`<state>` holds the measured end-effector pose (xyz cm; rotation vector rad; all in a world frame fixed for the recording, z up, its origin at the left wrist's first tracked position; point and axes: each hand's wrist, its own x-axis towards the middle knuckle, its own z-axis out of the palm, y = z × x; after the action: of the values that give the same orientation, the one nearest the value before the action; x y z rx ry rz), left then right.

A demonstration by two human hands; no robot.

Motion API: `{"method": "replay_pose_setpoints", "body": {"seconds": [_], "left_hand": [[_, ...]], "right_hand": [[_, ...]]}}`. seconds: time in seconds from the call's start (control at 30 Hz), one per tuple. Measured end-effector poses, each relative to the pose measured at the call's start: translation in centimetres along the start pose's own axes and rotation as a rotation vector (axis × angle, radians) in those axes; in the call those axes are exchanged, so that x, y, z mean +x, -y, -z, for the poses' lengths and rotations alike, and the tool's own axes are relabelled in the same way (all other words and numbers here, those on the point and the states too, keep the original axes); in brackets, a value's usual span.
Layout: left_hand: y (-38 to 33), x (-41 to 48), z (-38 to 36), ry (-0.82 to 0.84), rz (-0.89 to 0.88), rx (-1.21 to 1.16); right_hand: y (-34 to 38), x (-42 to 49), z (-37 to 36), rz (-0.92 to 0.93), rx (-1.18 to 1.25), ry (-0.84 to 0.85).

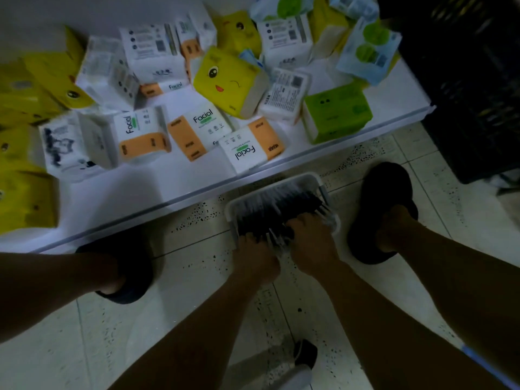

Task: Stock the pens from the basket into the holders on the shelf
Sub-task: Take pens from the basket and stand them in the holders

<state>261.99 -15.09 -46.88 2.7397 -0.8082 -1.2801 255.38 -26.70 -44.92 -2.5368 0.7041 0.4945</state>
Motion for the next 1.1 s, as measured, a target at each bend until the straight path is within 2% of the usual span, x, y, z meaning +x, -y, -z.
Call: {"method": "replay_pose_setpoints", "body": {"seconds": [0.1,0.2,0.3,0.6,0.77,0.93,1.03,1.1], "left_hand": [[-0.4,0.3,0.0,-0.007,0.032,-0.07],[0.1,0.6,0.8,-0.104,-0.041,-0.271],[0.9,0.4,1.6,-0.147,-0.04,-0.398],[0.2,1.0,2.1,-0.073,0.065,-0.435],[0.5,1.0,2.3,-0.114,0.082,-0.448],[2.1,0.4,2.3,-0.226,0.241,-0.563],[2.6,0.1,1.9,-0.212,0.201,-0.586],[2.6,-0.4,2.1,-0.197,0.193,-0.688]], "right_hand": [[1.1,0.2,-1.0,0.011,-0.105,0.033],[1.8,0.4,-1.5,-0.023,-0.167,0.104],[2.3,0.4,-1.1,-0.049,-0.173,0.16],[2.9,1.0,-1.1,-0.127,-0.126,0.258],[2.8,1.5,-1.6,-0.147,-0.088,0.237],[2.9,1.5,-2.0,-0.201,0.045,0.178],[2.3,1.4,-2.3,-0.177,0.049,0.062],[1.8,1.4,-2.0,-0.184,0.136,-0.016]]}}
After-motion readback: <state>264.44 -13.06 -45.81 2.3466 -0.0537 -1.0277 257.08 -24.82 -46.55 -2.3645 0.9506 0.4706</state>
